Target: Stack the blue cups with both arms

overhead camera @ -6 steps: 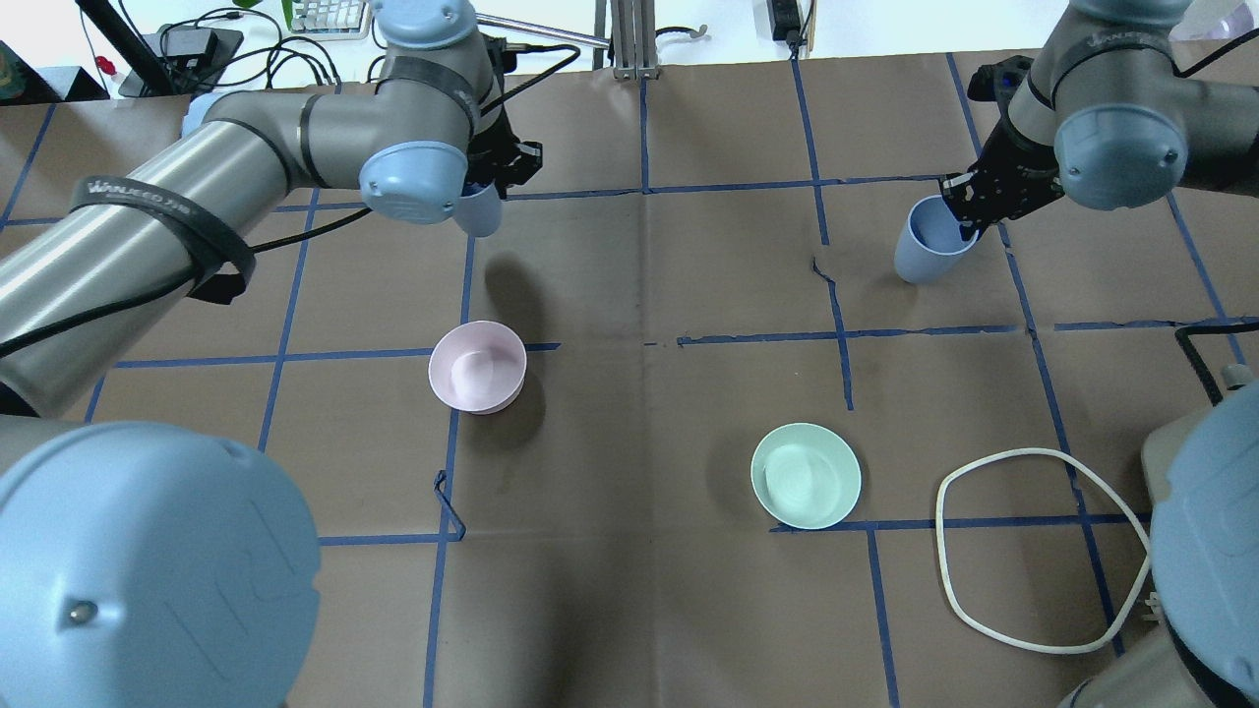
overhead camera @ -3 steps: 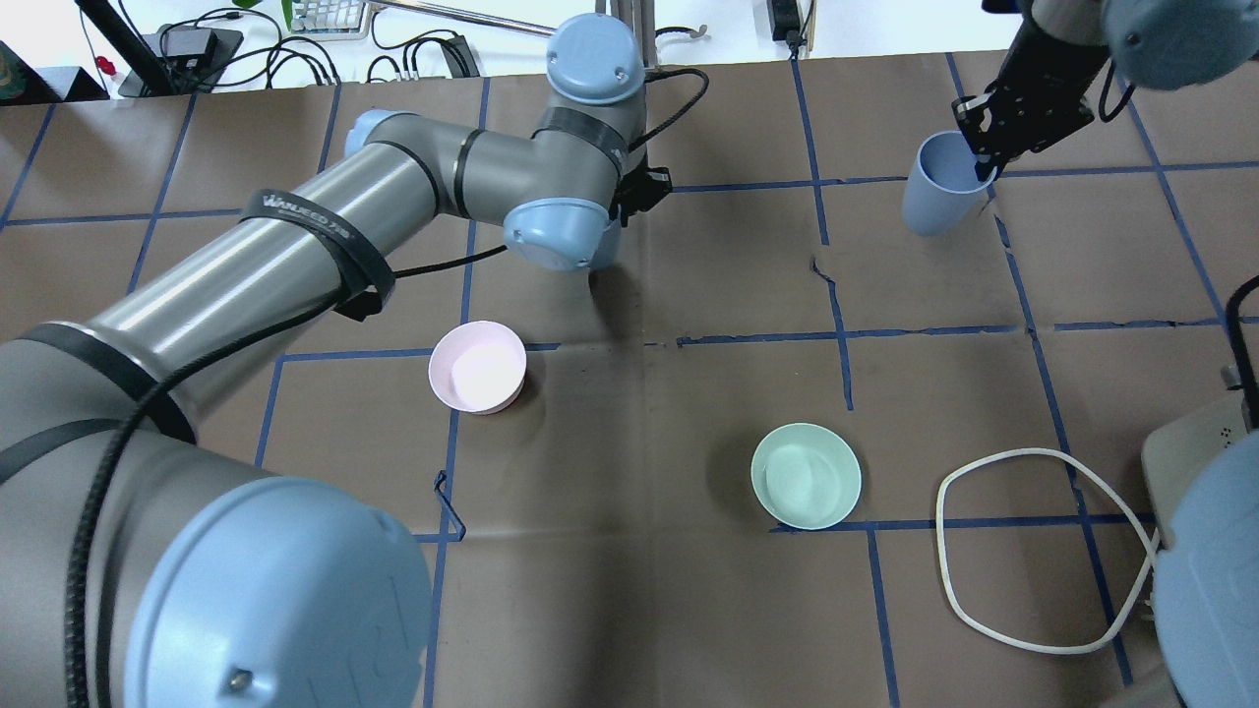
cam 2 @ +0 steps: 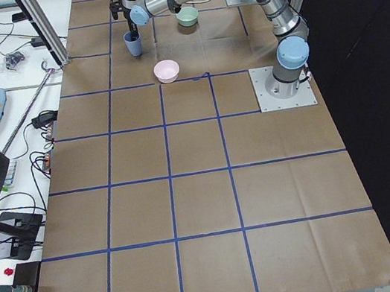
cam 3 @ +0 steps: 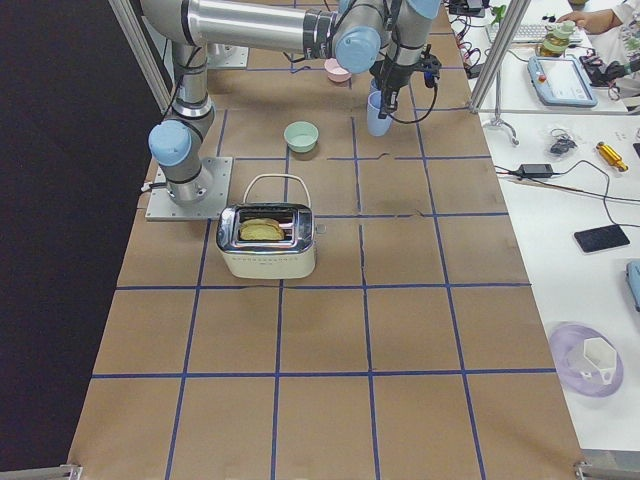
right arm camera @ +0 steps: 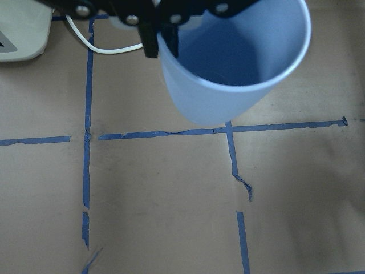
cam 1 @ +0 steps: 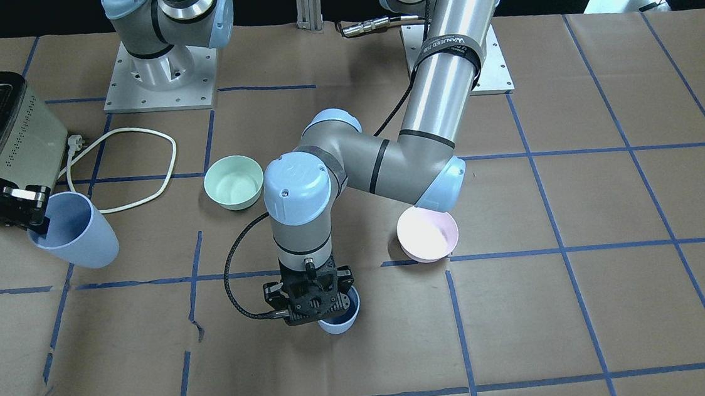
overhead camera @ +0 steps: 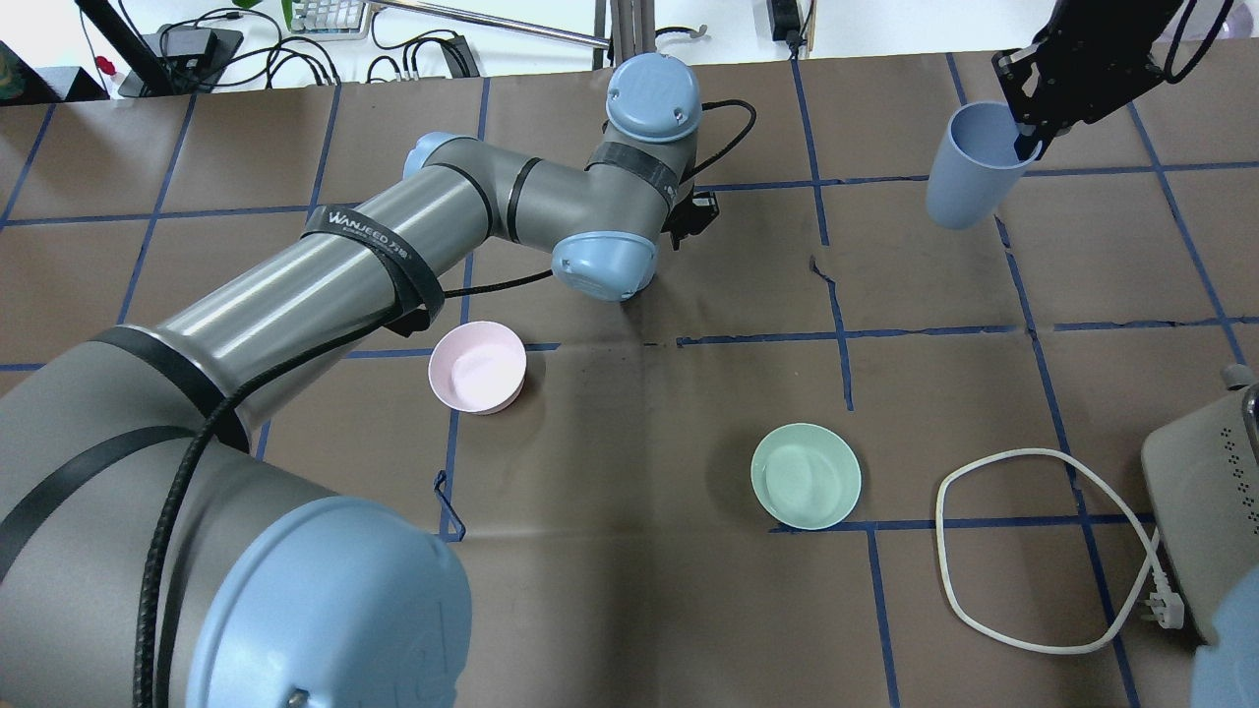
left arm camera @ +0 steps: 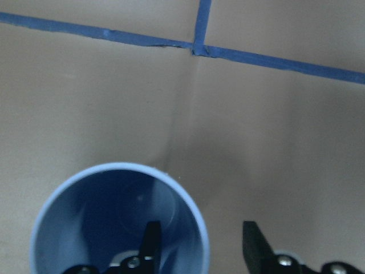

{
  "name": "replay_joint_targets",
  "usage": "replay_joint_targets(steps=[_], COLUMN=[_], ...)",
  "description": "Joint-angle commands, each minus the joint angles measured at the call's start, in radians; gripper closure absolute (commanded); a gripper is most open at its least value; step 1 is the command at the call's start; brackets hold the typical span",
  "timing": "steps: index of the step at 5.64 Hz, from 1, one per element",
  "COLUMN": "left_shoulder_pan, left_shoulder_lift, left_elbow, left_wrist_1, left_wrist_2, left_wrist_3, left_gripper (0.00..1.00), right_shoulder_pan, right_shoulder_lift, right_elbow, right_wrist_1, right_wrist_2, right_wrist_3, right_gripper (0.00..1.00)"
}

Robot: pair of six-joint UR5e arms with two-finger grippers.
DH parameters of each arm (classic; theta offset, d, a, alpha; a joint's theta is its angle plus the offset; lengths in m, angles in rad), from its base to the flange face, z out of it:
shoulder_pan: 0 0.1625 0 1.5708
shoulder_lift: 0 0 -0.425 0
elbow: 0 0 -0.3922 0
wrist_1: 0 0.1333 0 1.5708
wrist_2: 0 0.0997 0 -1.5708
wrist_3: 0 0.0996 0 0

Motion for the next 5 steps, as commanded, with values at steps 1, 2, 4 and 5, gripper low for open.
replay_joint_targets(steps=[1, 2, 4, 5], left_shoulder_pan=[0.011, 0.021, 0.127, 0.242], left_shoulder_lift=[0.107, 0.177, 0.358, 0.434], left_elbow=[-0.002, 0.000, -0.025, -0.029], left_wrist_1=[-0.139, -0.248, -0.477, -0.612], left_wrist_2=[-0.002, -0.003, -0.014, -0.016], left_wrist_3=[0.012, 0.013, 0.114, 0.291], left_gripper=[0.00, 0.00, 0.00, 0.00], right_shoulder_pan=[0.000, 0.002, 0.093, 0.144], right_shoulder_lift=[-0.001, 0.010, 0.036, 0.051], right_elbow=[0.007, 0.004, 0.000, 0.000], right_wrist_1=[-0.008, -0.017, -0.091, -0.123], right_wrist_2=[0.001, 0.001, 0.032, 0.034], right_wrist_3=[0.000, 0.008, 0.133, 0.225], right_gripper=[0.91, 0.91, 0.91, 0.91])
